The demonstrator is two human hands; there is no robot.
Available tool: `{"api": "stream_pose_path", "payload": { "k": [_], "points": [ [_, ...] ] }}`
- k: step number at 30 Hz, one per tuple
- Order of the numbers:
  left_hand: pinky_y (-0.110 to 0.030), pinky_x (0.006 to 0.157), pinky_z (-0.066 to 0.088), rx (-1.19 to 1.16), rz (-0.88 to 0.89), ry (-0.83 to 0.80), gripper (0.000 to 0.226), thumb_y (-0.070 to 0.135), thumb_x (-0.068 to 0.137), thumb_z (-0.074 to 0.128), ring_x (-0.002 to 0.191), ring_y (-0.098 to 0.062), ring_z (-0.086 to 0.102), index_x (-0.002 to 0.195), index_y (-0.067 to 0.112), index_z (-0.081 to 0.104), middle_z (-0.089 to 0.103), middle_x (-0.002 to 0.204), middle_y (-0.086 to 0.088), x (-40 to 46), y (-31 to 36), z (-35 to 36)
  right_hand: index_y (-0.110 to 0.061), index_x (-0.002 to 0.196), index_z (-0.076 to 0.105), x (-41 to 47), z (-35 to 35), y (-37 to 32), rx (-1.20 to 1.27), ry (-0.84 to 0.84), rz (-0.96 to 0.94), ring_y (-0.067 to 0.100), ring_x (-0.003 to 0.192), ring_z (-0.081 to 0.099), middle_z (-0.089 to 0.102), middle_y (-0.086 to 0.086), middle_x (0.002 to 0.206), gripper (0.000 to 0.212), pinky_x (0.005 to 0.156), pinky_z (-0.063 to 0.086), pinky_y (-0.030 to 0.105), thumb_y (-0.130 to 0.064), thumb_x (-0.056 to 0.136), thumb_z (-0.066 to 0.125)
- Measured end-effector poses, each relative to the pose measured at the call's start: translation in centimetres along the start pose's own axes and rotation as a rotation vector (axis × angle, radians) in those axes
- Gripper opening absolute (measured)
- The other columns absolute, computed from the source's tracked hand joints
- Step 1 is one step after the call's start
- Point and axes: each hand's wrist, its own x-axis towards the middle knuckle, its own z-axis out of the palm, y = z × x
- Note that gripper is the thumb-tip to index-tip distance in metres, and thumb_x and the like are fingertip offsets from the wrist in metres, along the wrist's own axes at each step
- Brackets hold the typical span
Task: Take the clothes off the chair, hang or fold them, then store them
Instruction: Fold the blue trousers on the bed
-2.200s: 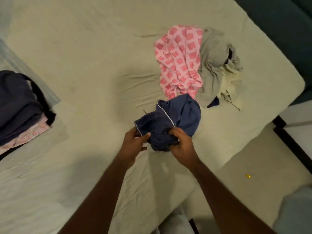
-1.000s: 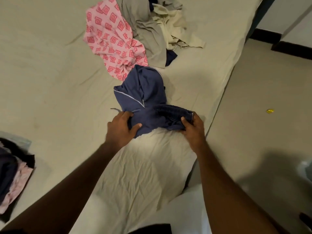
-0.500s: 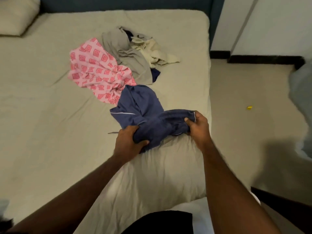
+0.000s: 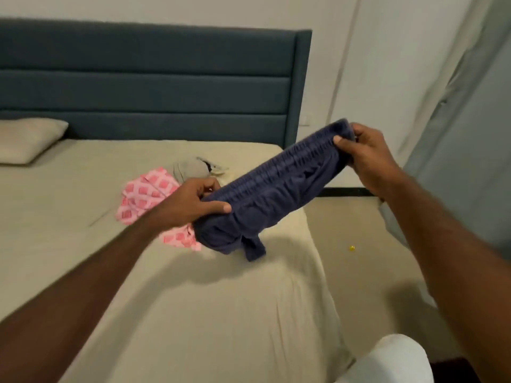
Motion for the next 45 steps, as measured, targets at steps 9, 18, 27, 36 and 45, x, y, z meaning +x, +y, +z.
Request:
{"api": "stream_pose_path", "payload": {
  "k": [9, 18, 27, 36, 45],
  "points": [
    [-0.037, 0.079, 0.059, 0.015, -0.027, -0.010, 0.060, 0.055, 0.074, 0.082, 0.093, -0.019, 0.070, 0.112, 0.009, 0.071, 0.073, 0.108, -0.014, 0.7, 6.1, -9.2, -0.010, 0.110, 0.069, 2.0, -3.4, -9.2, 0.102, 0.140, 0.039, 0.022, 0.093, 0.069, 0.074, 0.004, 0.098, 0.015, 0.078, 0.057, 0.033, -0.014, 0.103, 0.056],
    [-0.024, 0.070, 0.057, -0.341, 0.109, 0.297, 0.030, 0.035, 0.065, 0.086, 0.075, -0.009, 0.069, 0.087, 0.020, 0.070, 0.073, 0.084, 0.003, 2.7, 12.5, -13.7, -0.010, 0.112, 0.072, 1.4, -5.8, -10.8, 0.005, 0.043, 0.078, 0.021, 0.097, 0.074, 0.078, 0.004, 0.100, 0.031, 0.083, 0.061, 0.029, -0.037, 0.100, 0.060],
    [-0.026, 0.071, 0.059, -0.250, 0.051, -0.023, 0.064, 0.045, 0.042, 0.101, 0.083, -0.016, 0.073, 0.095, 0.016, 0.079, 0.076, 0.096, -0.006, 2.7, 14.0, -19.1, -0.007, 0.109, 0.071, 3.8, -7.0, -11.4, 0.202, -0.197, 0.310, 0.023, 0.091, 0.074, 0.076, 0.010, 0.106, 0.032, 0.082, 0.059, 0.037, -0.034, 0.094, 0.064],
    [-0.033, 0.073, 0.045, 0.673, -0.017, 0.422, 0.023, -0.004, 0.082, 0.076, 0.085, -0.036, 0.066, 0.090, 0.014, 0.065, 0.069, 0.090, -0.015, 11.1, 8.5, -20.8, -0.018, 0.113, 0.066, 12.2, 0.6, -3.7, -0.212, 0.079, 0.199, 0.022, 0.090, 0.060, 0.065, 0.004, 0.103, 0.014, 0.069, 0.049, 0.033, -0.024, 0.102, 0.062],
    [-0.012, 0.071, 0.035, 0.668, 0.563, 0.900, 0.035, 0.011, 0.082, 0.055, 0.073, 0.010, 0.045, 0.084, 0.044, 0.044, 0.053, 0.082, 0.030, 13.8, 22.0, -27.3, -0.023, 0.100, 0.065, 18.1, -2.0, -15.2, 0.175, 0.361, -0.475, 0.003, 0.083, 0.065, 0.069, -0.006, 0.091, 0.009, 0.077, 0.056, 0.025, -0.015, 0.099, 0.062]
  ]
}}
